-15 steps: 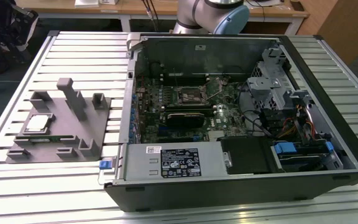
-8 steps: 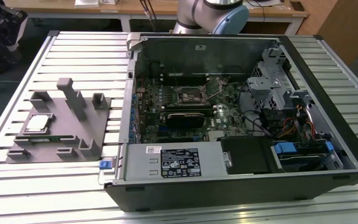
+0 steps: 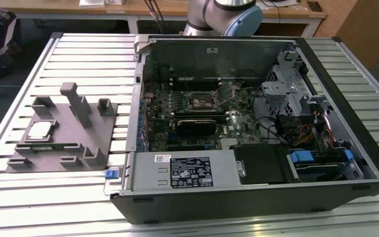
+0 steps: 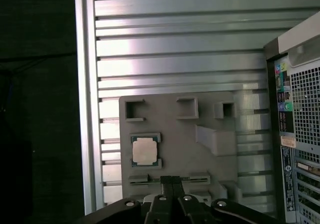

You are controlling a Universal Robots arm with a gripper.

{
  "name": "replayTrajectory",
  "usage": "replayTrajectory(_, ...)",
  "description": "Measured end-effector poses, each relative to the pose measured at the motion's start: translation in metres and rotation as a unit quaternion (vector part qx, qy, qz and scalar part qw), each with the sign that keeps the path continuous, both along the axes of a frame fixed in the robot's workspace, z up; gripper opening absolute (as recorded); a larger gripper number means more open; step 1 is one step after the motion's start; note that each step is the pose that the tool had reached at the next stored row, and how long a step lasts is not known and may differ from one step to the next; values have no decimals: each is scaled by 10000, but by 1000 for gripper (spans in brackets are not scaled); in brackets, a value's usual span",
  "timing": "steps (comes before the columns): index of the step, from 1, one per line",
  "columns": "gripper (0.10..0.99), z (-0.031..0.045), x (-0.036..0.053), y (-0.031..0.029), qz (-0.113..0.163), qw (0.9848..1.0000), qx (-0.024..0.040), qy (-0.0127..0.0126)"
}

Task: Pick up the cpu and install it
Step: 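Reach for the cpu, then pick up the cpu and move it towards the insertion slot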

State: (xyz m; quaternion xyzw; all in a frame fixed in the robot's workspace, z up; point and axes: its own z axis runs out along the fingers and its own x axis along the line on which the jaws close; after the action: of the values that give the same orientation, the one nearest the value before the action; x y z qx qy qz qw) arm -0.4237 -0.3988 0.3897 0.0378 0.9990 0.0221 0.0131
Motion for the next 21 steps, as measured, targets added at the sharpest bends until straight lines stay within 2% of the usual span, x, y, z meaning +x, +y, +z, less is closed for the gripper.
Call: replayTrajectory(21,106,-113,-169,2,0,10000,0,39)
